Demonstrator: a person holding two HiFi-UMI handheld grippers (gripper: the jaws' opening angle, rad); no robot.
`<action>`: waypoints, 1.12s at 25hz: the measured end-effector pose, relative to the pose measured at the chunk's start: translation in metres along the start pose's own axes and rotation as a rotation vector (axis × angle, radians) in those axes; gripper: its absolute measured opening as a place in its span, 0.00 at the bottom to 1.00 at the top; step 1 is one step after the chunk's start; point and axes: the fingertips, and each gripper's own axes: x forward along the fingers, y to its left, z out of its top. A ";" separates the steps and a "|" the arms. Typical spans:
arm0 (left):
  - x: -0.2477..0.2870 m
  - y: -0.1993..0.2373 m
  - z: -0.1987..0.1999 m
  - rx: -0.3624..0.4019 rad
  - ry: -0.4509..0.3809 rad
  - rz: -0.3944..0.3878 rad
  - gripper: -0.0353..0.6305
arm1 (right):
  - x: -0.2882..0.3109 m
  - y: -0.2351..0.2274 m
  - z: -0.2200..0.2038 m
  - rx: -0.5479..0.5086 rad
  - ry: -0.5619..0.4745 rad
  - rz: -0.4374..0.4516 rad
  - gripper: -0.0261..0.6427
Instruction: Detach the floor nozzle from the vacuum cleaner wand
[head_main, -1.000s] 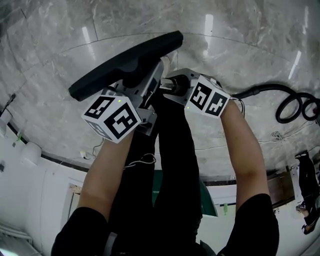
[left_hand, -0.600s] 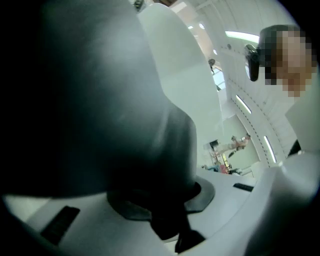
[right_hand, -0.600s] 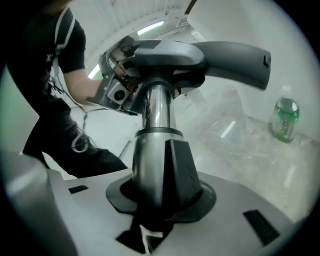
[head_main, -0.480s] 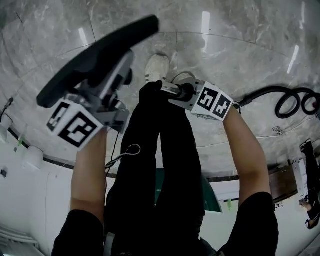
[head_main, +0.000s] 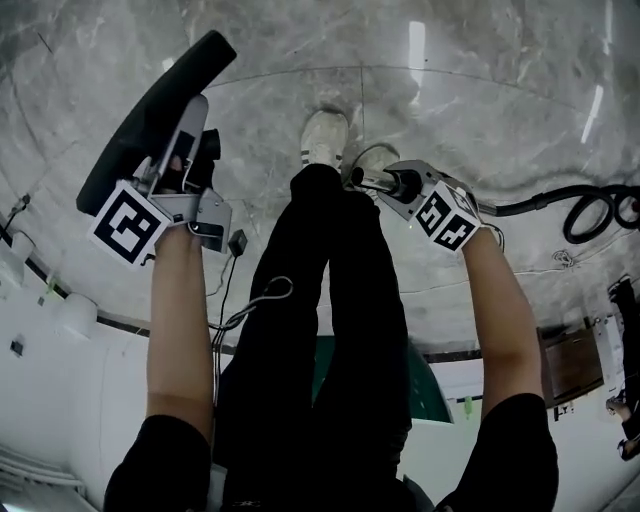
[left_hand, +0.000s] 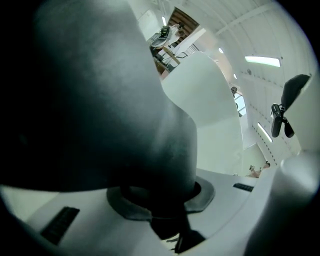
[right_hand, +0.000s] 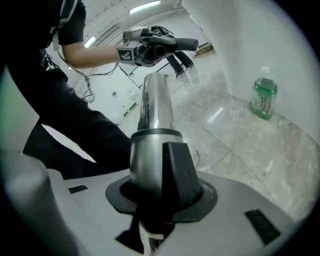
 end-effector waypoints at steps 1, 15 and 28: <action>0.003 0.001 -0.012 -0.013 0.017 0.006 0.22 | 0.001 -0.003 0.002 0.000 -0.009 -0.009 0.26; 0.028 -0.021 -0.050 0.205 0.197 -0.023 0.23 | 0.004 -0.012 0.008 -0.038 -0.007 -0.100 0.26; 0.029 -0.018 -0.054 0.169 0.210 -0.034 0.23 | 0.016 -0.024 0.031 -0.024 -0.018 -0.125 0.26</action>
